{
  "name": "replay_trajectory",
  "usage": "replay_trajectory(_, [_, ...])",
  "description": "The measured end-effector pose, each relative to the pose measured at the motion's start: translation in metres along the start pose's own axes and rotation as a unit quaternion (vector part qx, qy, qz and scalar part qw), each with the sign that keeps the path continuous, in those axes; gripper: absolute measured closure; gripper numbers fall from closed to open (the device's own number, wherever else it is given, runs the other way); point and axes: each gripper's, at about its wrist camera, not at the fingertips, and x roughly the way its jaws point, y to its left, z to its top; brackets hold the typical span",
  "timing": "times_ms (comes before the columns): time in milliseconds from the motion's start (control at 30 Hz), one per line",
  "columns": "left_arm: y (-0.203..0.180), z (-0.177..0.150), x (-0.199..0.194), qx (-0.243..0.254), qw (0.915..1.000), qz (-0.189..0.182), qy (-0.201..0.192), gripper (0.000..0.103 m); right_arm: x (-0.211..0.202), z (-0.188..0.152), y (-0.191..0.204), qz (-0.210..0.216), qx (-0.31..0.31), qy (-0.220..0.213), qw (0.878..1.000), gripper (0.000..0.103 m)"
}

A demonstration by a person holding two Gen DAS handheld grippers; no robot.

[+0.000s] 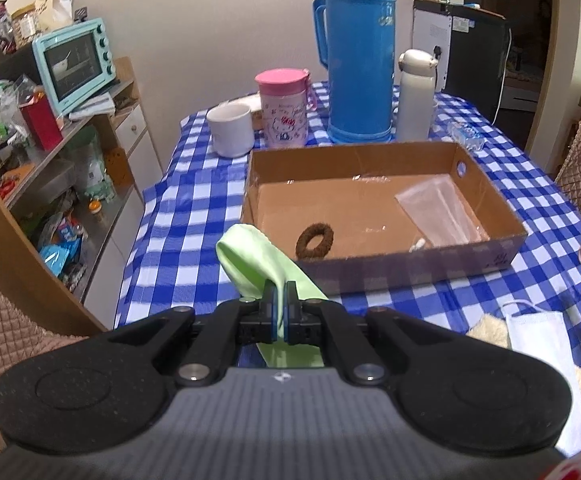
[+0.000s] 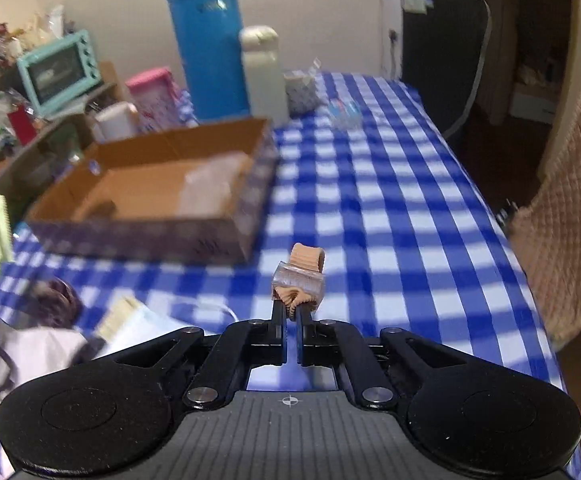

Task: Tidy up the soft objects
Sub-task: 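Carry both items over the box and release the green cloth from the left tool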

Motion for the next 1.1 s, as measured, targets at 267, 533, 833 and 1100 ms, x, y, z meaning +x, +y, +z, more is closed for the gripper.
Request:
replay_trajectory(267, [-0.016,0.031,0.006,0.020,0.9992,-0.017,-0.029,0.101,0.002,0.039,0.033,0.052,-0.032,-0.038,0.997,0.099])
replay_trajectory(533, [-0.036,0.064,0.027,0.036,0.9975,-0.042,-0.043,0.101,0.024,0.071,0.066,0.093,-0.062,-0.055,0.992,0.099])
replay_trajectory(833, [-0.052,0.090,0.066,0.048,0.9957,-0.072,-0.032,0.101,0.063,0.092,0.089,0.114,-0.085,-0.047,0.989,0.099])
replay_trajectory(1100, [-0.054,0.099,0.105,0.053,0.9946,-0.088,-0.010,0.094,0.096,0.099,0.096,0.116,-0.082,-0.031,0.989,0.099])
